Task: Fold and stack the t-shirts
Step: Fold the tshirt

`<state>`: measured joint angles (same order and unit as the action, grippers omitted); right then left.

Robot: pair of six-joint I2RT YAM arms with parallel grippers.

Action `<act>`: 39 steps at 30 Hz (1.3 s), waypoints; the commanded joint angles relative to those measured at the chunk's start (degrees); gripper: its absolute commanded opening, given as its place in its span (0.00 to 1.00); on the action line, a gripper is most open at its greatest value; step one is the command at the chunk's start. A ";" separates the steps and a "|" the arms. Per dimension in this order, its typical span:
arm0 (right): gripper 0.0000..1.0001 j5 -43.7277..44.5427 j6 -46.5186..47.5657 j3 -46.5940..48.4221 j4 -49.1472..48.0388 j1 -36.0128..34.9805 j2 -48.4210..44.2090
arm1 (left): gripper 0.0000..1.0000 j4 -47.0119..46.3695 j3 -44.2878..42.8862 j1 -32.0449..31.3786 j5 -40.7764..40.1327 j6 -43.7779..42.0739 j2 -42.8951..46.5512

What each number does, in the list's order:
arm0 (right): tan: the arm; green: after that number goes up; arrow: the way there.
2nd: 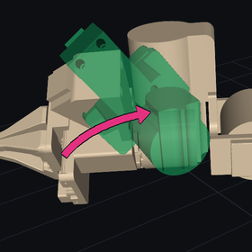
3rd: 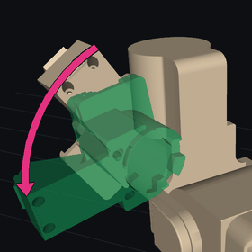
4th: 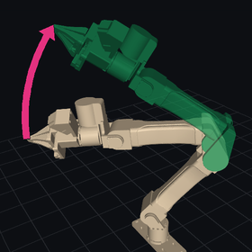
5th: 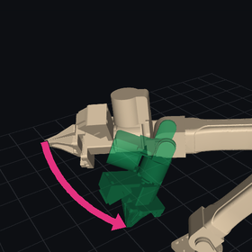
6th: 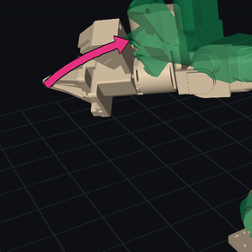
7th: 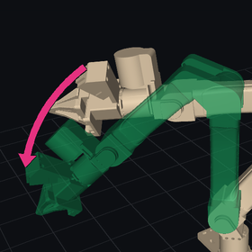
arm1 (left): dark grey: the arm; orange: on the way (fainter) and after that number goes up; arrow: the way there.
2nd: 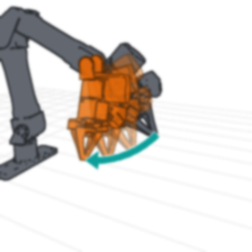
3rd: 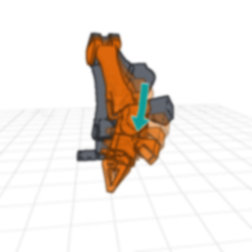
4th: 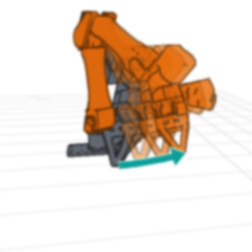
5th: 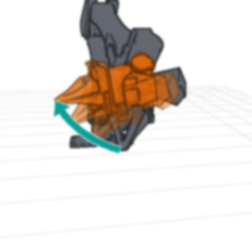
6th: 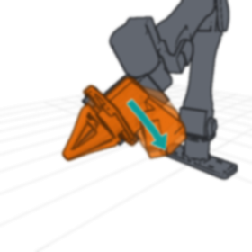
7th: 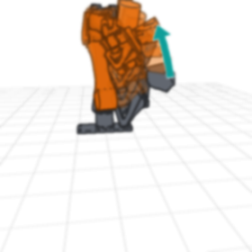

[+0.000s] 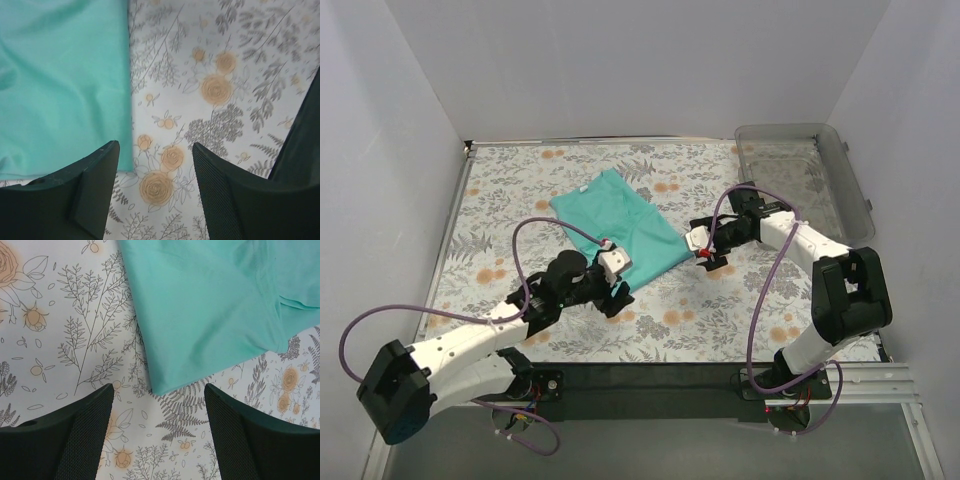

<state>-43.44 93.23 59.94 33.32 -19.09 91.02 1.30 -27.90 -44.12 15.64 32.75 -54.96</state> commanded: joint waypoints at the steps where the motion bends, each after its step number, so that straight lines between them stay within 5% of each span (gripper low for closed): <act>1: 0.66 0.37 2.40 2.02 1.31 0.11 0.21 | 0.56 8.35 -2.33 -2.54 -7.10 -7.17 -3.92; 26: 0.64 0.29 -2.09 4.30 1.66 0.64 3.55 | 0.45 7.75 -7.34 -5.98 -22.05 -1.90 -24.22; 39: 0.63 4.33 0.90 8.69 1.84 -0.77 12.15 | 0.22 6.35 -6.82 -5.98 -21.62 -0.59 -26.52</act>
<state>-40.18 93.03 65.54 34.52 -19.31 101.78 7.11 -35.09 -49.82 -5.15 32.01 -81.43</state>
